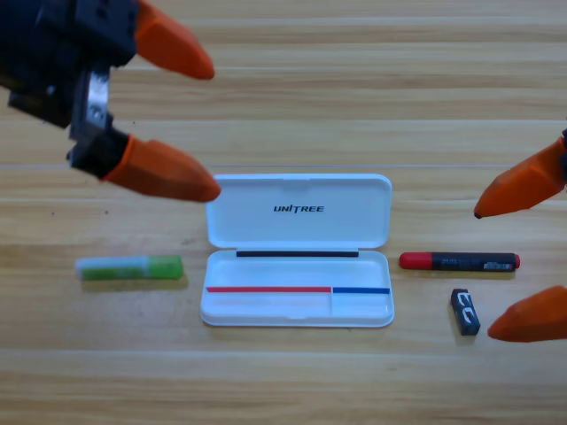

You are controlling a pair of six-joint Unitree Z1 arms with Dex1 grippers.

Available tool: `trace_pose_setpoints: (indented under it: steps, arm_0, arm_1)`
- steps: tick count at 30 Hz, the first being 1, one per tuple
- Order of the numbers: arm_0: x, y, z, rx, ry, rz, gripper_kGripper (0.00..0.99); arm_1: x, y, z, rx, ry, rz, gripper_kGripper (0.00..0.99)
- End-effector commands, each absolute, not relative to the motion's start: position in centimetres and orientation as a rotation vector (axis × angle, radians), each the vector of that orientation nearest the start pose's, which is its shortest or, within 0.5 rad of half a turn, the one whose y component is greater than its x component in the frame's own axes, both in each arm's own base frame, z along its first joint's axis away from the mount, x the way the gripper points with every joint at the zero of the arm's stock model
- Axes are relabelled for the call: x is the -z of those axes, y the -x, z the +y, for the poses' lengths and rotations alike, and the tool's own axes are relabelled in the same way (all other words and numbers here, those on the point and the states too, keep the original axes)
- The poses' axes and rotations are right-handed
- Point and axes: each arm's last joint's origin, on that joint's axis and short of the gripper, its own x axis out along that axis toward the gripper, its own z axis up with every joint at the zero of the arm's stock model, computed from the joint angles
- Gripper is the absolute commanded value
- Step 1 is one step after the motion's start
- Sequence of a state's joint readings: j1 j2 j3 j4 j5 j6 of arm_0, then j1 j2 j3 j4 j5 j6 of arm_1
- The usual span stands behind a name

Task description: Clean up eraser and pencils

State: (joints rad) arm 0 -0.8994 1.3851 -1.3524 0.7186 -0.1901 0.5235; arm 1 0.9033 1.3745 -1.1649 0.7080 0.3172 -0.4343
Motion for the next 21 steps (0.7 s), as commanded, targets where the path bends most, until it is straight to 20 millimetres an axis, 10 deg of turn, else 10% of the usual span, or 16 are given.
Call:
trace_pose_setpoints:
  steps: [1, 21]
  arm_0:
    - [-40.5, -13.4, -19.0, 1.227, -0.741, 0.491, 0.953]
    - [-39.0, -16.0, -17.5, 0.978, -1.127, 0.496, 0.969]
  arm_1:
    - [-34.9, -12.9, 19.7, -1.331, 0.665, 0.727, 0.983]
    - [-32.0, -17.4, 18.7, -0.741, 0.398, 1.088, 0.985]
